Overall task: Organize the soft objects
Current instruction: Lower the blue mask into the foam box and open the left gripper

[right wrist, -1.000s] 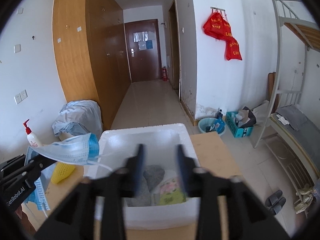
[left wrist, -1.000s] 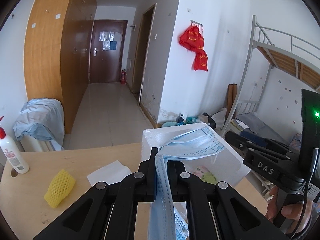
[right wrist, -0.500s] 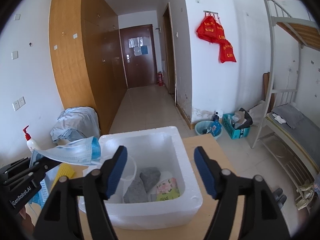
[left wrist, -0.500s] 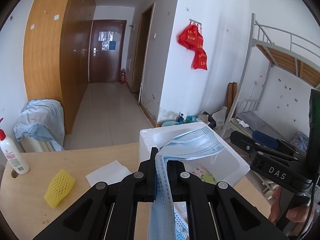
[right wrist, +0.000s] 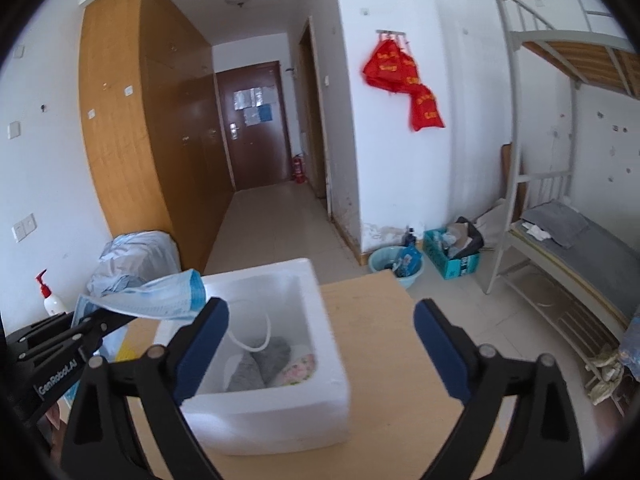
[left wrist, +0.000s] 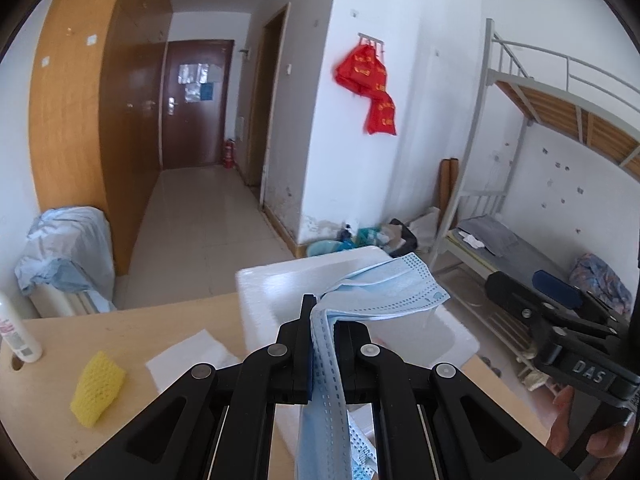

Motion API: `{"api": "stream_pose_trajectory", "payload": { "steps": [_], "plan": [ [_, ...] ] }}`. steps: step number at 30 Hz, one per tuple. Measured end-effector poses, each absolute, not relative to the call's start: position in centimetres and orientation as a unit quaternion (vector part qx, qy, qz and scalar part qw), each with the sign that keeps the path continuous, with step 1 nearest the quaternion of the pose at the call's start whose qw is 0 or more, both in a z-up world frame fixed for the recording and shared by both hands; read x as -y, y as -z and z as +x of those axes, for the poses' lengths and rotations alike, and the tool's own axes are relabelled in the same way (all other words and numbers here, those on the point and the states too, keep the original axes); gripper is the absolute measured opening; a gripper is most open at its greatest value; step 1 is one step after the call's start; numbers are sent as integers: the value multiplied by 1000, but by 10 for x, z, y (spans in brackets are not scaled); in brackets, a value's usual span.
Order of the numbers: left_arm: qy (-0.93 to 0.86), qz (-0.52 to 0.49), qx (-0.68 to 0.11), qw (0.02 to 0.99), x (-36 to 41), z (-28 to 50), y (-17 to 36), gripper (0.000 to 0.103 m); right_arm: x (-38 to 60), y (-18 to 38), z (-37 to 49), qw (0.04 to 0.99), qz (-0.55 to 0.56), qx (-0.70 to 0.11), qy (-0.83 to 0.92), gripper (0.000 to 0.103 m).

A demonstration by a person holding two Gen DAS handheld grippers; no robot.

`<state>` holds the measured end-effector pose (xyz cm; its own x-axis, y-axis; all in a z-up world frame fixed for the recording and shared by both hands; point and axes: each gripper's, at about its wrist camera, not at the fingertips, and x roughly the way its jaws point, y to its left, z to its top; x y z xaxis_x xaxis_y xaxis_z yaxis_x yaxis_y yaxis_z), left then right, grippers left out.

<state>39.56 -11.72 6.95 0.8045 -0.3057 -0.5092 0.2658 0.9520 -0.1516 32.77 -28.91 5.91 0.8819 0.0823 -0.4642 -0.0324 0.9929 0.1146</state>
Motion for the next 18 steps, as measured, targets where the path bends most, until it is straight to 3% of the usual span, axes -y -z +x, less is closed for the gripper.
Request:
{"api": "stream_pose_trajectory", "payload": {
  "steps": [15, 18],
  "plan": [
    [155, -22, -287, 945, 153, 433, -61, 7, 313, -61, 317, 971, 63, -231, -15, 96],
    [149, -23, -293, 944, 154, 437, -56, 12, 316, -58, 318, 970, 65, -233, -15, 96]
  ]
}}
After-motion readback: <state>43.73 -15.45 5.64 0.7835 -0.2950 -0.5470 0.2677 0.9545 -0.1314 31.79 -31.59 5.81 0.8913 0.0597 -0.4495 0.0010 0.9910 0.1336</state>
